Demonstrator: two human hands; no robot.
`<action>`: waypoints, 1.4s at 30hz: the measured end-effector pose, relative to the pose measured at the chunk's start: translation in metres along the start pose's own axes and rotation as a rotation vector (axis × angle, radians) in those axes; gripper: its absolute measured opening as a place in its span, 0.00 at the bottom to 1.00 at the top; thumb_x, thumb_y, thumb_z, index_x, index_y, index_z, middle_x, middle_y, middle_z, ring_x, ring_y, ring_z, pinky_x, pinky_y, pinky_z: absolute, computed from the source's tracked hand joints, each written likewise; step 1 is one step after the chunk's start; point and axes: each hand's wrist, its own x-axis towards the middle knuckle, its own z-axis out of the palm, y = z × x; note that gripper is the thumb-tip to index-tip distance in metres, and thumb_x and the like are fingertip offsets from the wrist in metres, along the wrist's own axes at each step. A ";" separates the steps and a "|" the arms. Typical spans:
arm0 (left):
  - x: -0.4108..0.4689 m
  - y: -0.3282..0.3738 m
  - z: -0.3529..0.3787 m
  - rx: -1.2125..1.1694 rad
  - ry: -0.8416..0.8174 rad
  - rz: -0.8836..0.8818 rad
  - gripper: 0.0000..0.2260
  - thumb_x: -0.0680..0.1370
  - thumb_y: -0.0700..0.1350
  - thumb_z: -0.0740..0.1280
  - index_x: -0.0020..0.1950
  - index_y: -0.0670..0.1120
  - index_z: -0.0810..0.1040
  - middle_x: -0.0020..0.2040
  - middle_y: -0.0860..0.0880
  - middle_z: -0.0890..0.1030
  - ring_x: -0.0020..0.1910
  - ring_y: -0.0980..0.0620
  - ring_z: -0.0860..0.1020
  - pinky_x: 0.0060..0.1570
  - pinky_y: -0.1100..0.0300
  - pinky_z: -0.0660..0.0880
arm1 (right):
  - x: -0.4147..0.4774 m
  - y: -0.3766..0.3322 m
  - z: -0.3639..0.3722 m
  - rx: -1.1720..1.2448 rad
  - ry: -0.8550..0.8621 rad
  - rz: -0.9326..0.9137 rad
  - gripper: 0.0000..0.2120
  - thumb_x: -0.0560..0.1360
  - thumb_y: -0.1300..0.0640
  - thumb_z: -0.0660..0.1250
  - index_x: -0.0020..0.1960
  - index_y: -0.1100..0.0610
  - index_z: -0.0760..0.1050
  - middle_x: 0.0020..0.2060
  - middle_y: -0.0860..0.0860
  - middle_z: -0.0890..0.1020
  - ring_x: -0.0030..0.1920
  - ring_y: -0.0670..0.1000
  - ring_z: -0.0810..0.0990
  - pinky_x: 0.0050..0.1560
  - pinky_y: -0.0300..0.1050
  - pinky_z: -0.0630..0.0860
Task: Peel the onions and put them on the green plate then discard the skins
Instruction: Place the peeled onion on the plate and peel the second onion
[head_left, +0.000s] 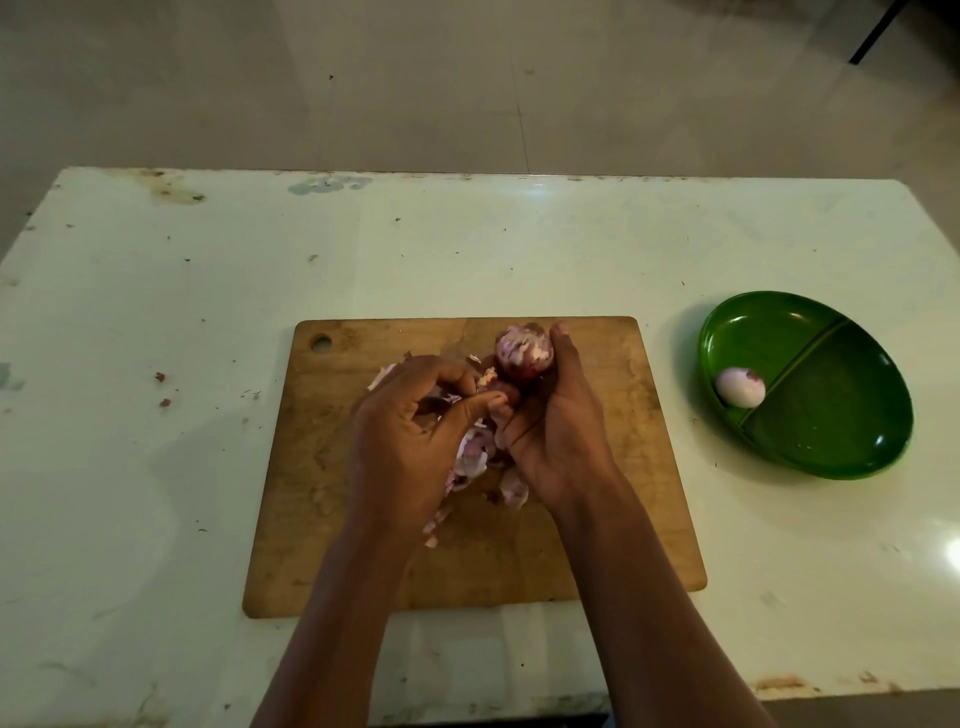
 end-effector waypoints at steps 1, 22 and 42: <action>0.000 0.000 0.001 -0.008 0.006 -0.016 0.07 0.70 0.46 0.73 0.42 0.45 0.78 0.39 0.52 0.81 0.40 0.58 0.80 0.41 0.70 0.75 | 0.000 -0.002 -0.001 0.031 -0.001 -0.003 0.21 0.79 0.44 0.60 0.55 0.62 0.77 0.39 0.58 0.83 0.34 0.49 0.79 0.31 0.38 0.76; -0.001 -0.001 0.003 0.056 0.127 -0.050 0.06 0.75 0.46 0.69 0.51 0.47 0.79 0.46 0.53 0.82 0.45 0.58 0.80 0.42 0.71 0.75 | -0.002 -0.006 -0.001 0.070 -0.242 0.054 0.24 0.77 0.46 0.58 0.63 0.63 0.69 0.60 0.66 0.78 0.50 0.59 0.83 0.46 0.49 0.83; 0.001 0.017 0.008 -0.080 0.257 -0.213 0.10 0.67 0.50 0.72 0.44 0.46 0.80 0.39 0.58 0.80 0.39 0.64 0.79 0.36 0.75 0.73 | 0.000 0.000 -0.007 0.005 -0.413 -0.045 0.31 0.63 0.53 0.78 0.62 0.64 0.74 0.55 0.62 0.81 0.53 0.56 0.82 0.55 0.49 0.80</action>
